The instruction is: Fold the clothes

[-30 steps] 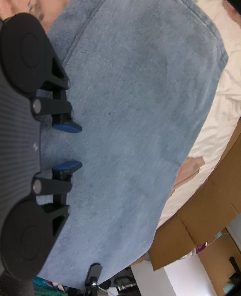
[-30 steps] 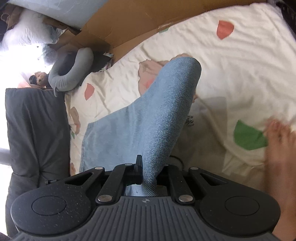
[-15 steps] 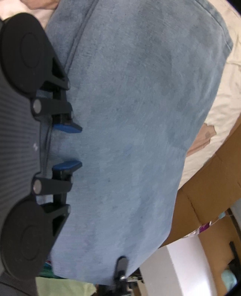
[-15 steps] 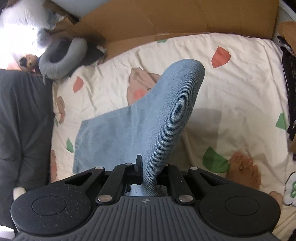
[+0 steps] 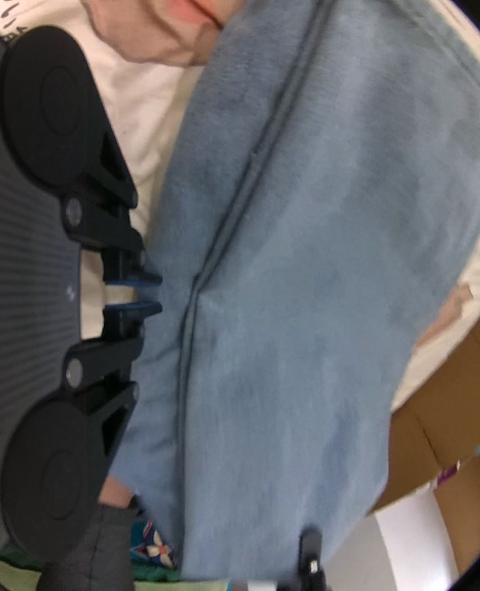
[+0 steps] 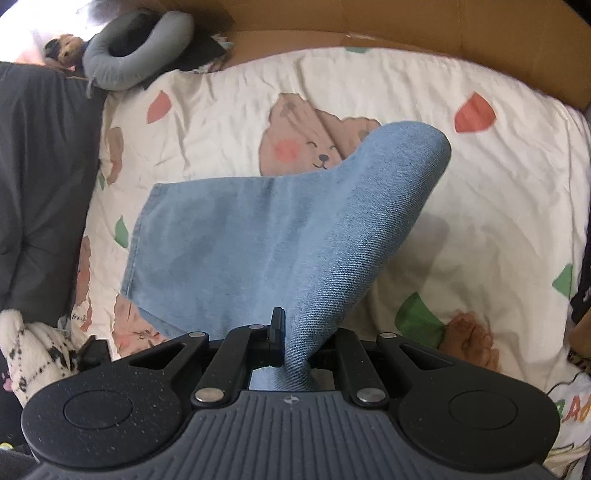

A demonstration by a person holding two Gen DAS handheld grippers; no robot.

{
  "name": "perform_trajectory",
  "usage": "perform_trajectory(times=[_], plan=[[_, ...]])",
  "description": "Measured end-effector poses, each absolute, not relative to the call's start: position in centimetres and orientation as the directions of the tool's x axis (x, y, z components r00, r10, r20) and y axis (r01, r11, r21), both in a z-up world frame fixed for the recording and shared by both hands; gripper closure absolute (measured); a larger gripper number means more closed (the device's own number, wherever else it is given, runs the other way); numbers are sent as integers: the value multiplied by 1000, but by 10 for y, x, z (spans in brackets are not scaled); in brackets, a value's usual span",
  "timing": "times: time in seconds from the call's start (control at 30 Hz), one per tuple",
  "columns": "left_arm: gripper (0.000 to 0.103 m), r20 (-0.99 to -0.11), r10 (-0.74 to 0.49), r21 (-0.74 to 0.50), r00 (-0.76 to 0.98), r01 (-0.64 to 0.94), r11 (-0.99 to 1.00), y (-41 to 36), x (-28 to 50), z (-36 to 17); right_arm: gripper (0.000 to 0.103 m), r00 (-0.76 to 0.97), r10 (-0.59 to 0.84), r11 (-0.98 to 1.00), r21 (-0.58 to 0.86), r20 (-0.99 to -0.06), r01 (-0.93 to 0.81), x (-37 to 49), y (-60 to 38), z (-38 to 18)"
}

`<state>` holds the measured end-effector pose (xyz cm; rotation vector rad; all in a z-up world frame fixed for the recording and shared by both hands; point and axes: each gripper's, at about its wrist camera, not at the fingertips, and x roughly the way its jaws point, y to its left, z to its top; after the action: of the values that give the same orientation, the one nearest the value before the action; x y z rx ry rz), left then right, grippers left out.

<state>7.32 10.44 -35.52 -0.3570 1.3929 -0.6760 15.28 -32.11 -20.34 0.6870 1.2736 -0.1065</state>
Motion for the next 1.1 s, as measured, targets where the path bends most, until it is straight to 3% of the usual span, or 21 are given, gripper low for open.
perform_trajectory(times=[0.23, 0.47, 0.87, 0.97, 1.1], plan=[[85, -769, -630, -592, 106, 253, 765, 95, 101, -326, 97, 294, 298, 796, 407, -908, 448, 156, -323, -206], [86, -816, -570, -534, 98, 249, 808, 62, 137, -348, 97, 280, 299, 777, 403, -912, 484, 158, -324, -207], [87, -815, -554, -503, 171, 265, 823, 13, 194, -362, 98, 277, 314, 756, 416, -908, 506, 161, -320, -206], [94, -814, -543, -489, 207, 261, 833, 5, 210, -362, 98, 280, 318, 752, 421, -906, 508, 161, -320, -205], [95, -816, -521, -466, 249, 248, 849, -6, 232, -360, 98, 284, 329, 745, 432, -901, 507, 162, -318, -204]])
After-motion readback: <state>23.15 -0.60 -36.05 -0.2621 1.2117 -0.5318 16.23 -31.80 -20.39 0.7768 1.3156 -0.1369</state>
